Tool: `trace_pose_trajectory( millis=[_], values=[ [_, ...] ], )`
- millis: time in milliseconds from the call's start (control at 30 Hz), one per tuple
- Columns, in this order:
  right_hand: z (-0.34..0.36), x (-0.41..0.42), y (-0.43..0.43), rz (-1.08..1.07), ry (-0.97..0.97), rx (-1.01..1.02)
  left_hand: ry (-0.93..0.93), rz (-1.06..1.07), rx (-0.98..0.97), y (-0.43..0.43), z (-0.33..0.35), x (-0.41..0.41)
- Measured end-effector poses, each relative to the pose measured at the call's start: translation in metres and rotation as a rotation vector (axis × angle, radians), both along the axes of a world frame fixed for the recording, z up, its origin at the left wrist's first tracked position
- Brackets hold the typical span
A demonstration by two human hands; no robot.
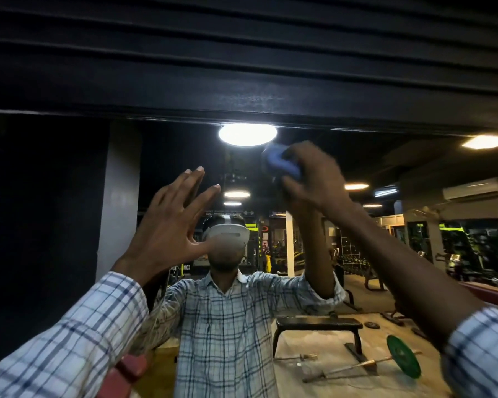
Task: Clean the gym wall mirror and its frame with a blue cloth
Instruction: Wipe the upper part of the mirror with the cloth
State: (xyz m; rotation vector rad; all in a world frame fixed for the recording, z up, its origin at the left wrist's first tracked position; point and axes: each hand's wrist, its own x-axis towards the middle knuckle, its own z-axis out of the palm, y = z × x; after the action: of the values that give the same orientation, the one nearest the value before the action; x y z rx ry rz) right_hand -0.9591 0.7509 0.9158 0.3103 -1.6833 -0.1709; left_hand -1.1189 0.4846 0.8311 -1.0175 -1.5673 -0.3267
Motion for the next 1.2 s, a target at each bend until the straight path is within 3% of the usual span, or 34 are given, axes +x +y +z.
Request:
trace_pose_trajectory(
  millis=[67,100,133,233,267,333,433,467,500,600,633,667,767,800,833,933,967,1100,1133,1200],
  values=[
    [0.014,-0.001,0.007,0.091,0.203,-0.392,-0.007,0.004,0.000,-0.003,0.000,0.000],
    [0.015,-0.004,0.005,0.115,0.231,-0.476,-0.005,0.009,-0.002,-0.004,0.000,0.000],
    [0.014,-0.007,-0.004,0.111,0.206,-0.415,-0.003,0.013,-0.004,-0.006,0.001,0.000],
    [-0.006,-0.019,-0.039,0.037,-0.131,0.184,-0.016,0.005,-0.007,-0.013,0.003,-0.002],
    [-0.006,-0.021,-0.042,0.004,-0.193,0.283,-0.019,0.003,-0.005,-0.015,0.004,-0.002],
    [0.008,-0.024,-0.040,0.040,-0.065,0.152,-0.011,0.015,-0.011,-0.019,0.005,-0.004],
    [0.022,-0.023,-0.031,0.122,0.222,-0.416,-0.018,0.018,0.012,-0.025,0.003,-0.006],
    [0.019,-0.025,-0.036,0.122,0.232,-0.419,-0.019,0.012,0.015,-0.026,0.003,-0.007],
    [0.014,-0.027,-0.046,0.102,0.181,-0.293,-0.016,0.010,0.016,-0.028,0.002,-0.008],
    [-0.013,-0.036,-0.077,0.011,-0.230,0.246,-0.023,0.012,0.029,-0.030,0.002,-0.010],
    [-0.014,-0.036,-0.078,-0.023,-0.270,0.310,-0.026,0.010,0.038,-0.030,0.002,-0.010],
    [-0.012,-0.037,-0.075,-0.018,-0.222,0.275,-0.025,0.011,0.042,-0.030,0.001,-0.010],
    [-0.019,-0.032,-0.058,0.149,0.114,-0.229,-0.028,0.009,0.050,-0.034,-0.004,-0.011],
    [-0.030,-0.032,-0.058,0.173,0.150,-0.278,-0.032,0.013,0.051,-0.035,-0.005,-0.011],
    [-0.042,-0.033,-0.060,0.161,0.103,-0.205,-0.035,0.021,0.051,-0.036,-0.005,-0.011],
    [-0.078,-0.037,-0.066,-0.010,-0.347,0.260,-0.042,0.024,0.060,-0.038,-0.006,-0.011],
    [-0.079,-0.034,-0.061,-0.033,-0.363,0.276,-0.047,0.025,0.062,-0.038,-0.006,-0.010],
    [-0.073,-0.020,-0.043,0.199,0.061,-0.328,-0.068,0.038,0.060,-0.039,-0.007,-0.004],
    [-0.078,-0.020,-0.044,0.193,0.088,-0.349,-0.074,0.042,0.057,-0.039,-0.007,-0.002],
    [-0.091,-0.026,-0.053,0.131,-0.109,-0.093,-0.090,0.058,0.047,-0.041,-0.006,-0.001]
  ],
)
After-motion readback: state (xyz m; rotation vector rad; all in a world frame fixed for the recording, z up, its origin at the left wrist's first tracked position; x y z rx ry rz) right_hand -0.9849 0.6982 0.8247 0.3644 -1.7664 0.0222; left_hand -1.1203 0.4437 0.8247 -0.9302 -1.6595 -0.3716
